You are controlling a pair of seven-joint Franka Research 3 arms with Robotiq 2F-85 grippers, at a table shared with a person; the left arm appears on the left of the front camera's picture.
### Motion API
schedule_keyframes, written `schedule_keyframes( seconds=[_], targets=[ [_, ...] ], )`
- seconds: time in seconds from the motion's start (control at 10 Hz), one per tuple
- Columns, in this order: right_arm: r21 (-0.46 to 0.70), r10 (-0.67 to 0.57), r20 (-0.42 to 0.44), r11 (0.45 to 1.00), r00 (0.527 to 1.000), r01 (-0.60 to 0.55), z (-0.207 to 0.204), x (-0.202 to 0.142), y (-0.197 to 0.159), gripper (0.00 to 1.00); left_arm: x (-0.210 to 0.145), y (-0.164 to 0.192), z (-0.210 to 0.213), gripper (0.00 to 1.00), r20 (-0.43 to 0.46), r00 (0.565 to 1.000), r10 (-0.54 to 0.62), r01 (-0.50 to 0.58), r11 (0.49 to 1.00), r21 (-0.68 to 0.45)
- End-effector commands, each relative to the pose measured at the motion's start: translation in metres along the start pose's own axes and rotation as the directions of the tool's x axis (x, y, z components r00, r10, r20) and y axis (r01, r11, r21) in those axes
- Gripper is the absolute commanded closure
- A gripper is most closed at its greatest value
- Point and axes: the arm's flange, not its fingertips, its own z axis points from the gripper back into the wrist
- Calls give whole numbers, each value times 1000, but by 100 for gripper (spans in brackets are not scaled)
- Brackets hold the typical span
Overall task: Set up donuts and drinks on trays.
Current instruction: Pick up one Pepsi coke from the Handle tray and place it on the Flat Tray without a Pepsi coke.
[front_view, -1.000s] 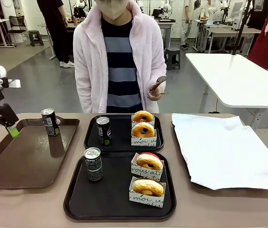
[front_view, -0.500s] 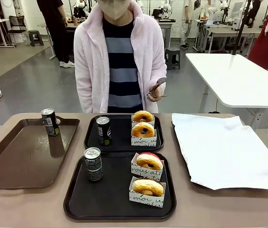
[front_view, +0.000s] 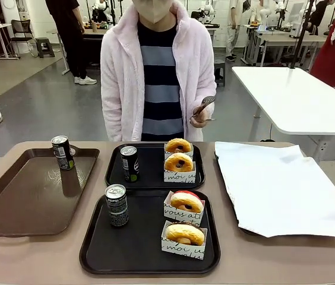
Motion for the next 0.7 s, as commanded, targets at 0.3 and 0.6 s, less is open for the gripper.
schedule_keyframes(
  seconds=[0.3,0.6],
  targets=[
    [18,14,8,1000,1000,-14,0,1,-1,0,-11,24,42,0,90,996,16,-5,994,-113],
    [18,14,8,1000,1000,-14,0,1,-1,0,-14,20,31,0,73,997,38,-34,998,-55]
  ],
)
